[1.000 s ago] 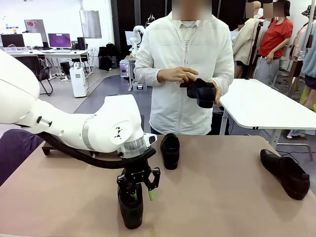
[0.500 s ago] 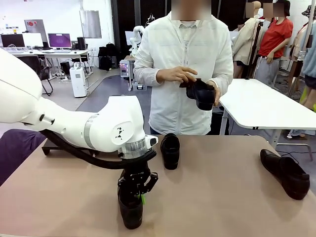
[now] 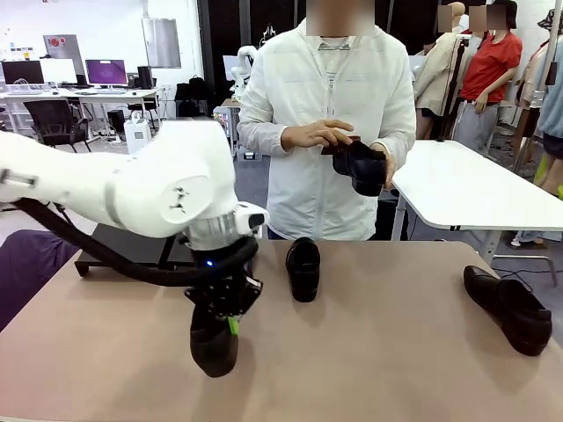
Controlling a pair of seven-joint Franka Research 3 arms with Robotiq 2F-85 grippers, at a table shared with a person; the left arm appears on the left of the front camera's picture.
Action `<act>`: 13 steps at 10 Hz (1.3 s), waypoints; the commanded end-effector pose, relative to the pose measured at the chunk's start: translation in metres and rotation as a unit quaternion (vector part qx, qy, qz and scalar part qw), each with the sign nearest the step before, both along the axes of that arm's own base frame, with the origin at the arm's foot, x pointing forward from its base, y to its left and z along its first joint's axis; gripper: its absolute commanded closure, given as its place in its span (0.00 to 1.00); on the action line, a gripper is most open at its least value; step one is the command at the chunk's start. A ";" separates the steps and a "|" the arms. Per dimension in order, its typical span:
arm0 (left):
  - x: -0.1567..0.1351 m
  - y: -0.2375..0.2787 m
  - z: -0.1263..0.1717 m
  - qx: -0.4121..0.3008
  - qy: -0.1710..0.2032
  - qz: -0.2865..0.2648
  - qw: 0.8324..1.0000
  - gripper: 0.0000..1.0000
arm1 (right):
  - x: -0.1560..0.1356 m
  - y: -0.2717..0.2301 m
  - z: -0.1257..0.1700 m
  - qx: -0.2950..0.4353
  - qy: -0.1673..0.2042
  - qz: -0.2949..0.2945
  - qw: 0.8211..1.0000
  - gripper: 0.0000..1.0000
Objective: Organize the shoes by placing them on the stand.
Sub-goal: Place the Shoe from the middle of the table onto the Shoes Stand.
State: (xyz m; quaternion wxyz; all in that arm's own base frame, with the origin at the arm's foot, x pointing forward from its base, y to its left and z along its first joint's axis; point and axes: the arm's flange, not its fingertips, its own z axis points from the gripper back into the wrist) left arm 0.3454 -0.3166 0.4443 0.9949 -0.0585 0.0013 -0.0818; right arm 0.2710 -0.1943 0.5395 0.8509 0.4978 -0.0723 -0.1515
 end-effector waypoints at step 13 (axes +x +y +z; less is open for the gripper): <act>0.074 0.103 0.064 0.043 -0.175 0.025 0.983 1.00 | -0.002 -0.001 0.004 -0.001 0.003 0.000 1.000 0.00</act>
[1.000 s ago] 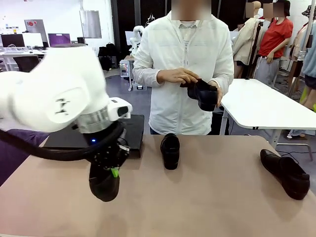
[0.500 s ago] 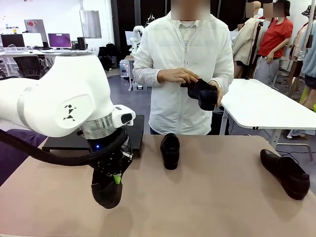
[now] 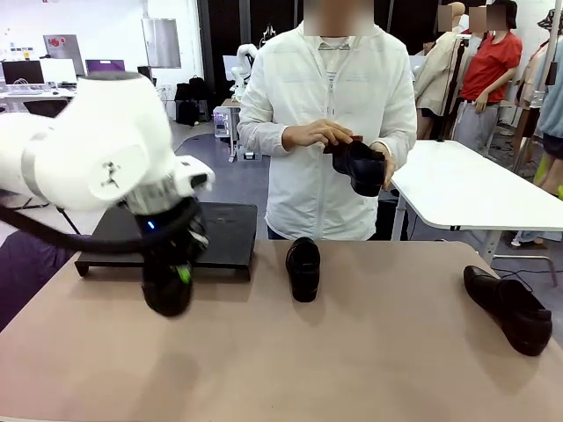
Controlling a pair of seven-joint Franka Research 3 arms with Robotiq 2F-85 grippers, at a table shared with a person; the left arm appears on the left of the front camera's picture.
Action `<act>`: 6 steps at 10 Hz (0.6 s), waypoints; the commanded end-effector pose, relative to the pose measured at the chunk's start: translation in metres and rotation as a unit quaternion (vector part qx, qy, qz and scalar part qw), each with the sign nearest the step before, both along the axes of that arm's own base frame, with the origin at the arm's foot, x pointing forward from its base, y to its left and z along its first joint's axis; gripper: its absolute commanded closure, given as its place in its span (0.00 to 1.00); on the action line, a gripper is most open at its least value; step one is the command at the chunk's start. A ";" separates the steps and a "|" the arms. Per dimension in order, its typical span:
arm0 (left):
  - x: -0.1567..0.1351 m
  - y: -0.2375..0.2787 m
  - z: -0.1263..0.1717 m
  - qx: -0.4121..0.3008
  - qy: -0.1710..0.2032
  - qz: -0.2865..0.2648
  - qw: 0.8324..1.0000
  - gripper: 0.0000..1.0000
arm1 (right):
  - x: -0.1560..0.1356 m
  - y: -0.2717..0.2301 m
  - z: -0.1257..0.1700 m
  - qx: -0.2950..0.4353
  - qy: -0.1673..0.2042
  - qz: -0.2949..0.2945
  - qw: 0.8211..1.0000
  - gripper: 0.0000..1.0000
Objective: Organize the shoes by placing them on the stand.
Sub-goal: Place the Shoe from the middle of the table onto the Shoes Stand.
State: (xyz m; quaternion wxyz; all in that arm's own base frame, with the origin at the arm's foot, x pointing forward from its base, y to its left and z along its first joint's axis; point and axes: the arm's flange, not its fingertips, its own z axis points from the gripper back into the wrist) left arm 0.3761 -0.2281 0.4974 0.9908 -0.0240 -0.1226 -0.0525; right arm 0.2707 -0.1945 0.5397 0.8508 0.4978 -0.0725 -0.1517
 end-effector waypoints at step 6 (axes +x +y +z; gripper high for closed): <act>0.177 0.030 0.002 0.018 -0.110 0.006 0.994 1.00 | -0.001 -0.001 0.004 -0.002 0.003 0.000 1.000 0.00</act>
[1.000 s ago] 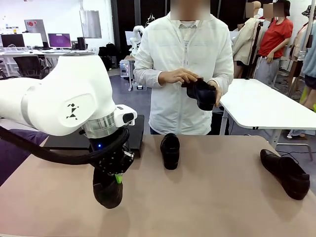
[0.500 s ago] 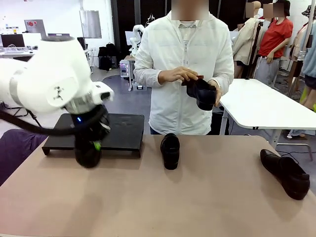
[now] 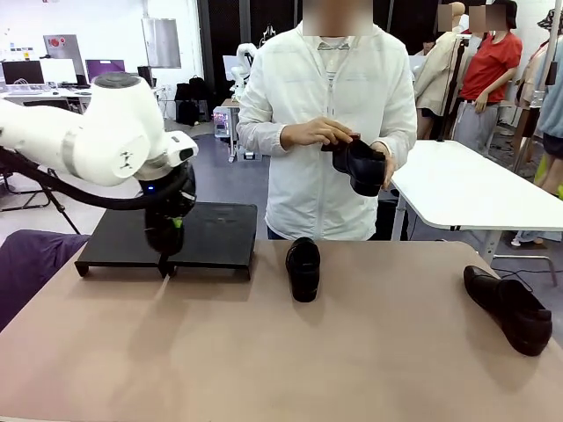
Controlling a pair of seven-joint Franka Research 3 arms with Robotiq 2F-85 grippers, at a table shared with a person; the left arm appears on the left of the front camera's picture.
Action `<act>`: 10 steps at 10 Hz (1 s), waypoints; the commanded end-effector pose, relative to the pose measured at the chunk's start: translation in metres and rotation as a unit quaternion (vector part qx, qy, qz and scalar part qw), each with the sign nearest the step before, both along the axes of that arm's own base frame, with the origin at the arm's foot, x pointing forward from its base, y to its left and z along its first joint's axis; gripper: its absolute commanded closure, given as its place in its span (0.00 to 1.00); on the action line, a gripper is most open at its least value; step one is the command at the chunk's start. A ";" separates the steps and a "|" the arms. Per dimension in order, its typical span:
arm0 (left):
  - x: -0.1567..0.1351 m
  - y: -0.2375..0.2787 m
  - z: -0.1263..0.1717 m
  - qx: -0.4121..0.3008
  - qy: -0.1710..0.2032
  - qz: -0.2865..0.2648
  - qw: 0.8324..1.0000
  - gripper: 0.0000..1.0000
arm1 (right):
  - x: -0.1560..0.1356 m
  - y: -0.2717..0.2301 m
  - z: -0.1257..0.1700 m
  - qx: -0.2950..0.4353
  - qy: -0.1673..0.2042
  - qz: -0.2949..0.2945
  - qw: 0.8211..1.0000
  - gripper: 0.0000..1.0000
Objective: Organize the shoes by placing them on the stand.
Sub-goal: Place the Shoe from the middle of the table onto the Shoes Stand.
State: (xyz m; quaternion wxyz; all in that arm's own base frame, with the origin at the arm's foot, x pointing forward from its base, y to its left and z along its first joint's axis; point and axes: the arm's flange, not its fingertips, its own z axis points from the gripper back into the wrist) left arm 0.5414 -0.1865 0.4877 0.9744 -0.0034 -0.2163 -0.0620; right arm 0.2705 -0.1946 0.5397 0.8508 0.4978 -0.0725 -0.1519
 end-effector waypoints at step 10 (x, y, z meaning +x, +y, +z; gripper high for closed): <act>0.057 -0.004 -0.024 0.006 0.001 0.021 1.000 1.00 | -0.001 -0.001 0.004 -0.001 0.003 0.001 1.000 0.00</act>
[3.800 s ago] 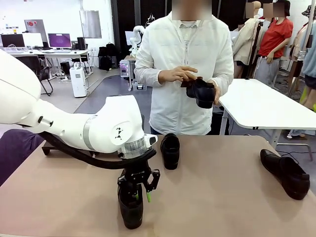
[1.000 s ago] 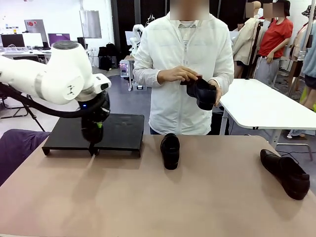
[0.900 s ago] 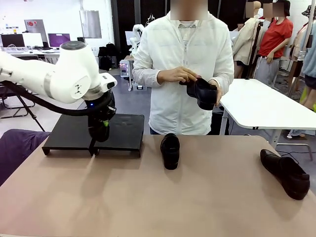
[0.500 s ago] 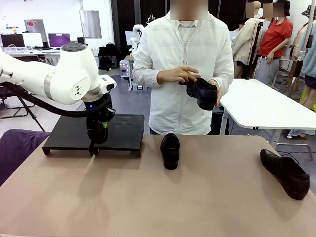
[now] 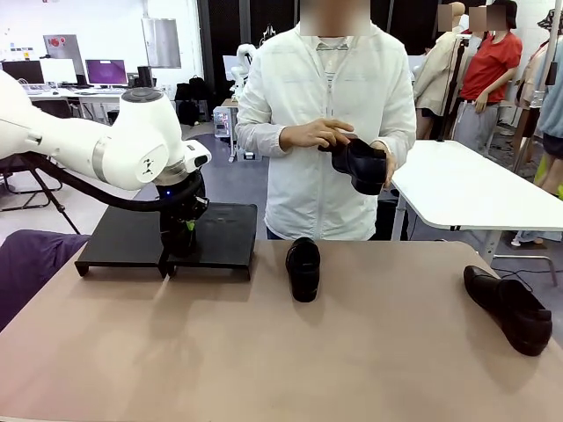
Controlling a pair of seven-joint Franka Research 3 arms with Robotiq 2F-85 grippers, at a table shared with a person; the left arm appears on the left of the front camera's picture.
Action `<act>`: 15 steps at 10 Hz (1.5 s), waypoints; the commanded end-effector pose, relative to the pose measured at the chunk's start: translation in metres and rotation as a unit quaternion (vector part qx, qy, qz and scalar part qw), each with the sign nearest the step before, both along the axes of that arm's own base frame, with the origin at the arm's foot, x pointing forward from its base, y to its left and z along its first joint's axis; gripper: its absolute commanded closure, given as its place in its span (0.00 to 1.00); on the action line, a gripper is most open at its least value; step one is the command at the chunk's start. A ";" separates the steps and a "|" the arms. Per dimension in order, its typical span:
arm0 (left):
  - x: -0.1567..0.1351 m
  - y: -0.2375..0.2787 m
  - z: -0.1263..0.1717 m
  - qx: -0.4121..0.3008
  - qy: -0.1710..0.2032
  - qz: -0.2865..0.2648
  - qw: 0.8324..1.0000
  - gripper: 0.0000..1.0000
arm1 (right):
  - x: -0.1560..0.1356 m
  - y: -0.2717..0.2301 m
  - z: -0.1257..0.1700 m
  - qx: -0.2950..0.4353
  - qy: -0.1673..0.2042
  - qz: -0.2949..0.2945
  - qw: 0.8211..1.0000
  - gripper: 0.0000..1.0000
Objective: Organize the shoes by placing them on the stand.
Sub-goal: Place the Shoe from the middle of the table onto the Shoes Stand.
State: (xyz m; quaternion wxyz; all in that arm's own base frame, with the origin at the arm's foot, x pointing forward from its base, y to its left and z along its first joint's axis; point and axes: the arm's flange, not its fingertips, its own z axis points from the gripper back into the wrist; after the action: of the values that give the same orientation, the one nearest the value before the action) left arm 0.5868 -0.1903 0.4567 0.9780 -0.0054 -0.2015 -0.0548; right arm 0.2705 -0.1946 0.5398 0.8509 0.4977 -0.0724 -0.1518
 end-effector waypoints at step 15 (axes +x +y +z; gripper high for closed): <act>-0.042 0.011 0.040 -0.050 0.051 -0.161 0.984 0.00 | -0.001 -0.001 0.004 -0.001 0.003 0.000 1.000 0.00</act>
State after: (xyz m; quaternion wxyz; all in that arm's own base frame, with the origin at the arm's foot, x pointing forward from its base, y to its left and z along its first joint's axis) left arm 0.5739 -0.2058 0.4780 0.9668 -0.0599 -0.1923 -0.1573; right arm 0.2707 -0.1944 0.5397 0.8509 0.4977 -0.0720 -0.1518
